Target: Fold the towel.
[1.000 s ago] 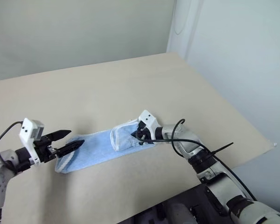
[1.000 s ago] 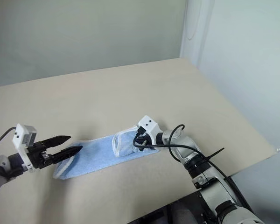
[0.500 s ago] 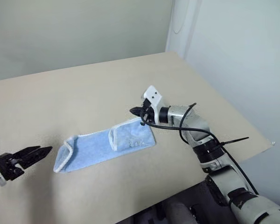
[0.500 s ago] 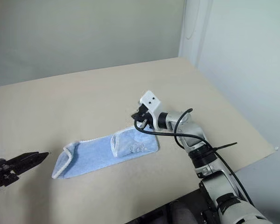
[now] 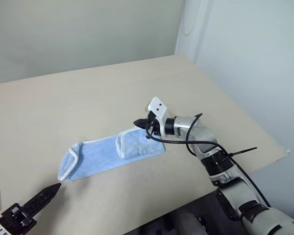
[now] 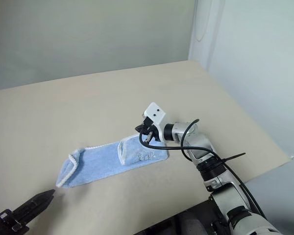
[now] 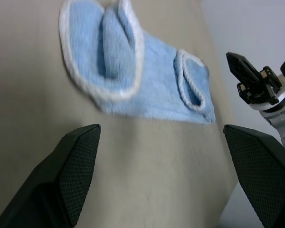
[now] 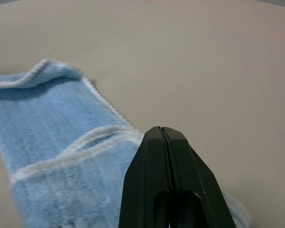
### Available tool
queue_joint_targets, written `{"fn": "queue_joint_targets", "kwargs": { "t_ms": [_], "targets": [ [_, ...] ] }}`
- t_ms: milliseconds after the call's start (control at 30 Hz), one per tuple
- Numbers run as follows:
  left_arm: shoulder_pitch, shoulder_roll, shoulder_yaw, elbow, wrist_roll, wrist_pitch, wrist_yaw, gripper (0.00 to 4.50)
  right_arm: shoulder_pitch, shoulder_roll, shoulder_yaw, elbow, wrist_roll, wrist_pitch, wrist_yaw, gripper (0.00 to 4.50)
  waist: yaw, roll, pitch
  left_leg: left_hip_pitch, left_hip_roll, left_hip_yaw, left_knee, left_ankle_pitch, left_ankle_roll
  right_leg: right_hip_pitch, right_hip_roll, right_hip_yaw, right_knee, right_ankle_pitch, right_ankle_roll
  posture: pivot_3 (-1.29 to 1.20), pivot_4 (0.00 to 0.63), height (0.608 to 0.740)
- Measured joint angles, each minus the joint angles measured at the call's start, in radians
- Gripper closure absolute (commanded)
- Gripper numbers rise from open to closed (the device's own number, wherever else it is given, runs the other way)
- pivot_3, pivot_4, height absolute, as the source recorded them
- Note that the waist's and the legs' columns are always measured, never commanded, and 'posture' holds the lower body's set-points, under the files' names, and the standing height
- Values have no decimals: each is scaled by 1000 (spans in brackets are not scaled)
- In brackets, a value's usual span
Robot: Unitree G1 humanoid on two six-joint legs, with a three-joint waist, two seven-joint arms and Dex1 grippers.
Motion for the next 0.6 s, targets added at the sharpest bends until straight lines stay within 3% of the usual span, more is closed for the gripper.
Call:
{"fn": "queue_joint_targets", "kwargs": {
  "t_ms": [200, 600],
  "targets": [
    [-9, -63, -45, -1, -6, -54, 102, 0, 4, -1, 0, 8, -9, -12, 0, 4459, 0, 2, 3, -2, 3, 0, 2, 2, 3, 5, 3, -2, -14, 0, 1, 0, 150, 740],
    [-180, -68, -158, 31, -10, -131, 241, 0, 47, -7, 0, -3, -19, -8, -7, 4459, 21, 10, 8, 6, 2, 0, 1, 10, 14, 9, 3, 0, -2, 0, 1, 0, 150, 740]
  ]
}}
